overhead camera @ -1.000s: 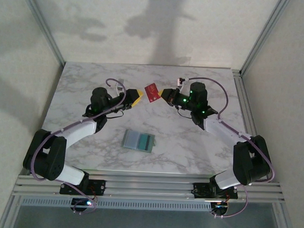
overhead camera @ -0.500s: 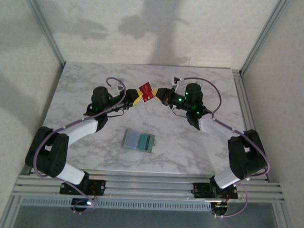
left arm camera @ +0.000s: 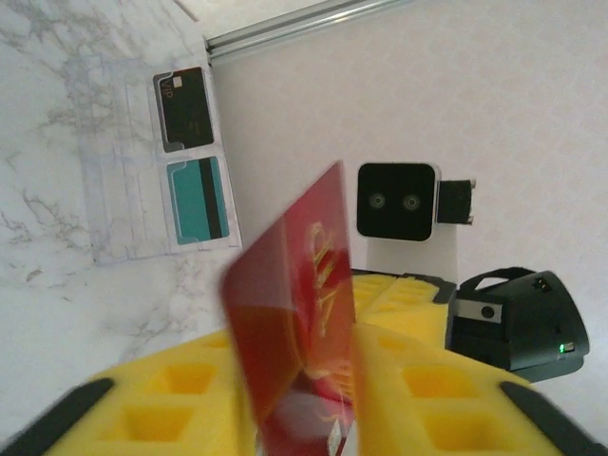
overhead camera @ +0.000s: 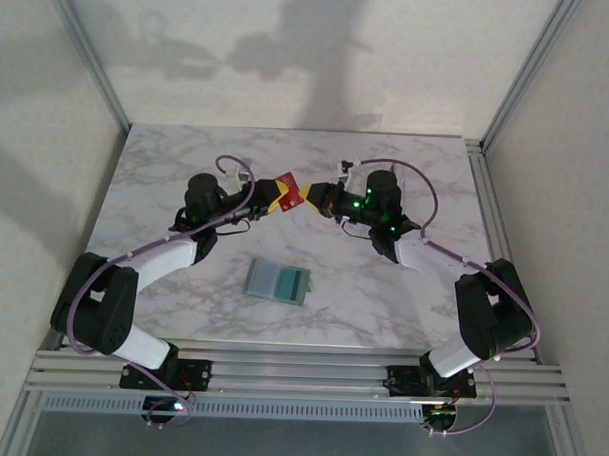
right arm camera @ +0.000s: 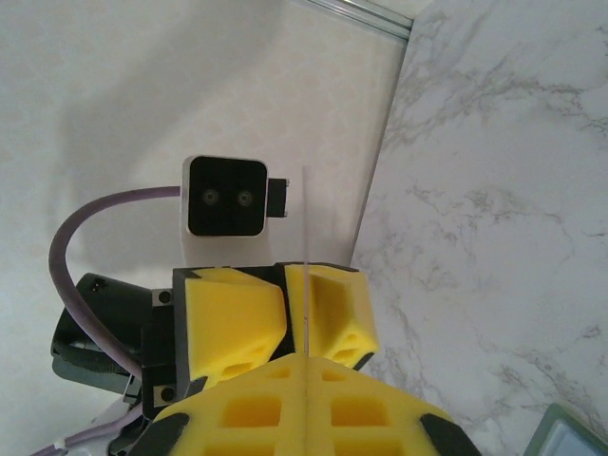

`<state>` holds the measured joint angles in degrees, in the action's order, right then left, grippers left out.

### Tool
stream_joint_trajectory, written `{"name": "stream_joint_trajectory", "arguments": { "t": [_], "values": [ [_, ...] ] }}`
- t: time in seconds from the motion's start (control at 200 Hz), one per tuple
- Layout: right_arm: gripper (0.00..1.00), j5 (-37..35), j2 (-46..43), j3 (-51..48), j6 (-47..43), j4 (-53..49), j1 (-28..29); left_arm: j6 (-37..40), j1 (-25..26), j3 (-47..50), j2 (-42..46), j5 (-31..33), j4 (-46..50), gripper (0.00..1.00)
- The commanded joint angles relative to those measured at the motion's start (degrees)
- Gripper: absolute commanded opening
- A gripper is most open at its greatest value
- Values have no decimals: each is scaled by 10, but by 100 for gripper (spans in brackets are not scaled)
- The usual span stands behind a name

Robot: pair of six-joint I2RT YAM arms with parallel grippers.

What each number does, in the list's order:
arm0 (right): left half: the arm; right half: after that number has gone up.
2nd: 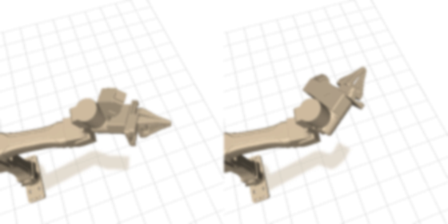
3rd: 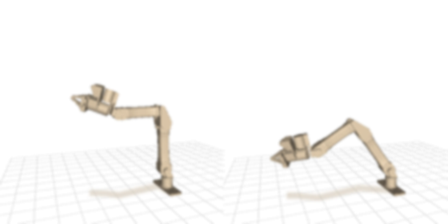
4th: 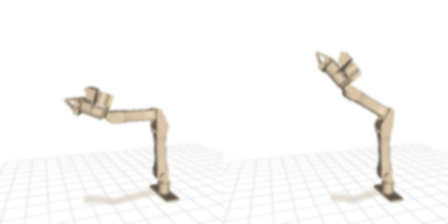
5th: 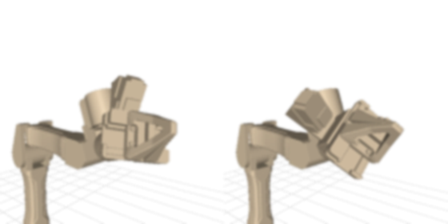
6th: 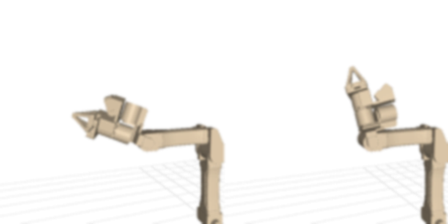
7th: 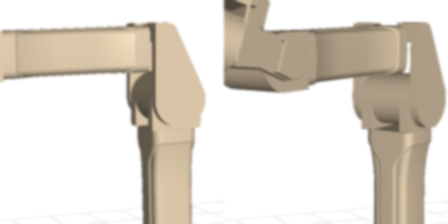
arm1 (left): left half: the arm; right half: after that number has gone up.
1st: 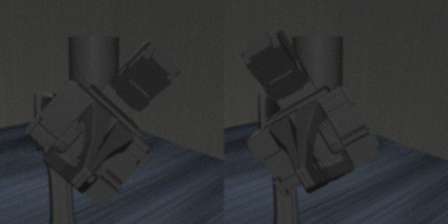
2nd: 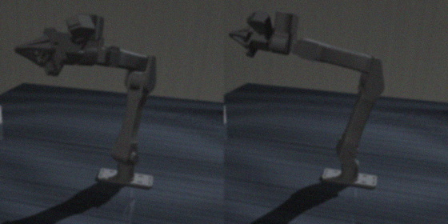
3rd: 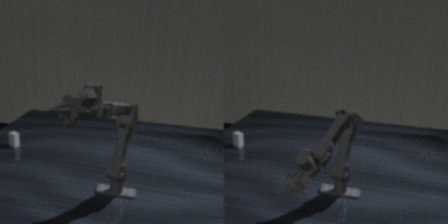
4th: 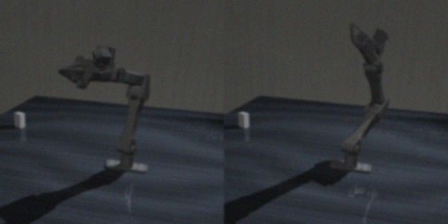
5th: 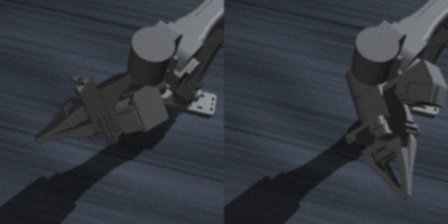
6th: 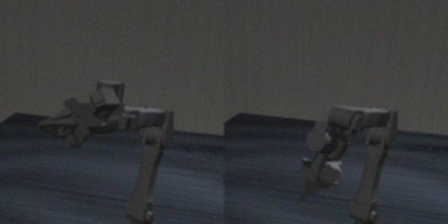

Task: Put the credit cards into the card holder

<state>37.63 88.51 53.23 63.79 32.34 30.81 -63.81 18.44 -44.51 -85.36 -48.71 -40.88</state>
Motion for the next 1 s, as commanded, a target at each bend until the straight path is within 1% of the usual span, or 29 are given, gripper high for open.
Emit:
{"name": "stream_joint_trajectory", "arguments": {
  "t": [0.0,0.11,0.155,0.18,0.245,0.295,0.345,0.385,0.441,0.471,0.571,0.616,0.756,0.821,0.906,0.996],
  "values": [
    [0,13,-9,-3,-12,-3,4,16,3,-21,3,-16,-10,17],
    [0,18,-12,-4,-29,-18,4,40,0,-22,9,-18,14,6],
    [25,31,-11,0,-34,-25,4,50,-1,-21,11,-17,24,3],
    [34,41,-11,2,-36,-28,4,56,-3,-20,12,-20,29,1],
    [44,63,-11,1,-49,-41,4,63,-8,-16,15,-28,36,0],
    [52,69,-13,2,-76,-73,2,74,-11,-11,22,-32,41,0],
    [62,84,-12,7,-117,-112,1,94,-11,-10,29,-36,62,0],
    [66,112,-6,22,-174,-157,0,115,-11,-13,33,-43,84,0],
    [66,125,4,47,-254,-258,0,146,-10,-18,35,-59,120,1],
    [65,136,8,52,-289,-289,0,168,-10,-23,35,-70,147,1],
    [62,167,5,39,-328,-304,-5,268,-5,-49,30,-87,284,3],
    [59,176,4,37,-332,-309,-9,297,1,-53,28,-92,321,4],
    [52,193,3,25,-320,-288,-11,311,24,-50,19,-132,348,6],
    [45,205,13,23,-306,-268,-11,306,25,-40,25,-135,342,7],
    [41,206,13,17,-291,-248,-11,290,27,-30,26,-152,319,7],
    [36,208,11,8,-277,-217,-11,295,28,-30,23,-159,331,7]
  ]
}}
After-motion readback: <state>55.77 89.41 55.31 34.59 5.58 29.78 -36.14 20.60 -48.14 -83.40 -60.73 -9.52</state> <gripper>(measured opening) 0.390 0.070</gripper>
